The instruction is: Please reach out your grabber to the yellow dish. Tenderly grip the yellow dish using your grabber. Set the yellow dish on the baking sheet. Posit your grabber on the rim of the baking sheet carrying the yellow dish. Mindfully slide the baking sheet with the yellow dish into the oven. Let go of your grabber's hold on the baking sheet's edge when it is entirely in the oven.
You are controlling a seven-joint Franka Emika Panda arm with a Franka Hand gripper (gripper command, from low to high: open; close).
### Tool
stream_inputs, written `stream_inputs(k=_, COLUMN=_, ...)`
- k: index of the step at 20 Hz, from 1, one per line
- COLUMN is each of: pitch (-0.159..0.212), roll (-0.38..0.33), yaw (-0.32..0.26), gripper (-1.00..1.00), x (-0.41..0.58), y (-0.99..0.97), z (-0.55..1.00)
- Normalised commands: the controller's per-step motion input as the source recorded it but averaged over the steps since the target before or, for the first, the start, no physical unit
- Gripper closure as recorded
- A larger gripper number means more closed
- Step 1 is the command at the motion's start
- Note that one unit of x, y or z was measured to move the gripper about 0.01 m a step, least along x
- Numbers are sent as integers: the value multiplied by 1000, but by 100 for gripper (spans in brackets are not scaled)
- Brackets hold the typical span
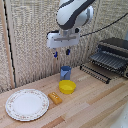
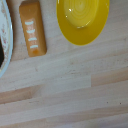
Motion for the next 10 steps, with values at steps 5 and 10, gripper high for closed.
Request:
stream_inputs(k=5, pitch=16, roll=26, yaw=-93, gripper=-100, x=-260, y=-560, z=-357)
stream_inputs(k=10, pitch=8, roll=19, yaw=-126, gripper=-100, x=-171, y=-518, z=-367)
